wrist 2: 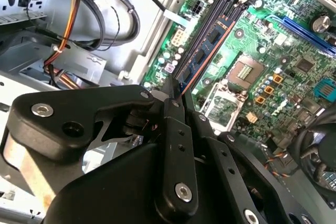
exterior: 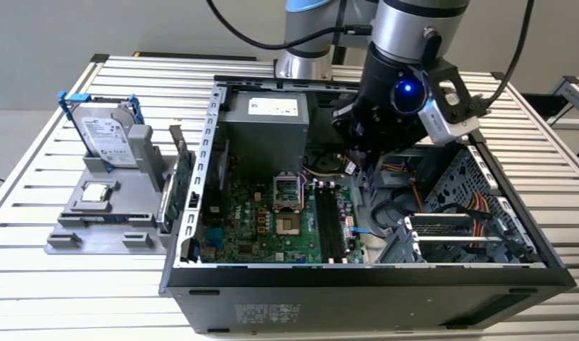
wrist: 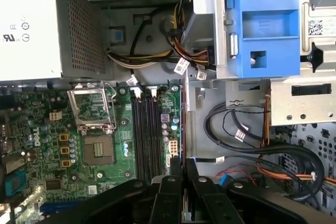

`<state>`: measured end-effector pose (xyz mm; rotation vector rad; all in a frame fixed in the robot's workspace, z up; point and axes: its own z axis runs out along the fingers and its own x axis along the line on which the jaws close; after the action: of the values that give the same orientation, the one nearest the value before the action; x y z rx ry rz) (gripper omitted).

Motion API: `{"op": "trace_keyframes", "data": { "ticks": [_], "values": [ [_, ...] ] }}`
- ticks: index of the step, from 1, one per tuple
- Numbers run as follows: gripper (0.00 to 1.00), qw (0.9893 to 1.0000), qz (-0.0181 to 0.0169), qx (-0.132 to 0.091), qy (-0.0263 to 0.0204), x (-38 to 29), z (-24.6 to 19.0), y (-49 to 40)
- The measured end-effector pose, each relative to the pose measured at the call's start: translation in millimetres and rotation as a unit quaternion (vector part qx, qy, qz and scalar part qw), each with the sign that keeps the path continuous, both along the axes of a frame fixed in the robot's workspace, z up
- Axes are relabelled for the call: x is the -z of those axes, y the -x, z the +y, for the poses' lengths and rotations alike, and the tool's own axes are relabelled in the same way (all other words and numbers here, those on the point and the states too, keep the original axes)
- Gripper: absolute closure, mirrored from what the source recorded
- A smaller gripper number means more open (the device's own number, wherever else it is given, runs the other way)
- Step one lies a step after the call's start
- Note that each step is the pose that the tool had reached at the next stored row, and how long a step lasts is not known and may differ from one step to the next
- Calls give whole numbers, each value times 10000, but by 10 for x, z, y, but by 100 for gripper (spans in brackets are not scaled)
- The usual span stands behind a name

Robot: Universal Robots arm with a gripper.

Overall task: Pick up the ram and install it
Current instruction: 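Insert the ram into the slot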

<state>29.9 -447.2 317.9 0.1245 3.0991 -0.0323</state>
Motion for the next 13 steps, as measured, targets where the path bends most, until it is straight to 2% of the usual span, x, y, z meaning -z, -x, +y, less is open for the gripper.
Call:
{"op": "trace_keyframes", "data": {
  "ticks": [13],
  "values": [
    [100,10000,0,5,2,66,0,4]
  ]
}}
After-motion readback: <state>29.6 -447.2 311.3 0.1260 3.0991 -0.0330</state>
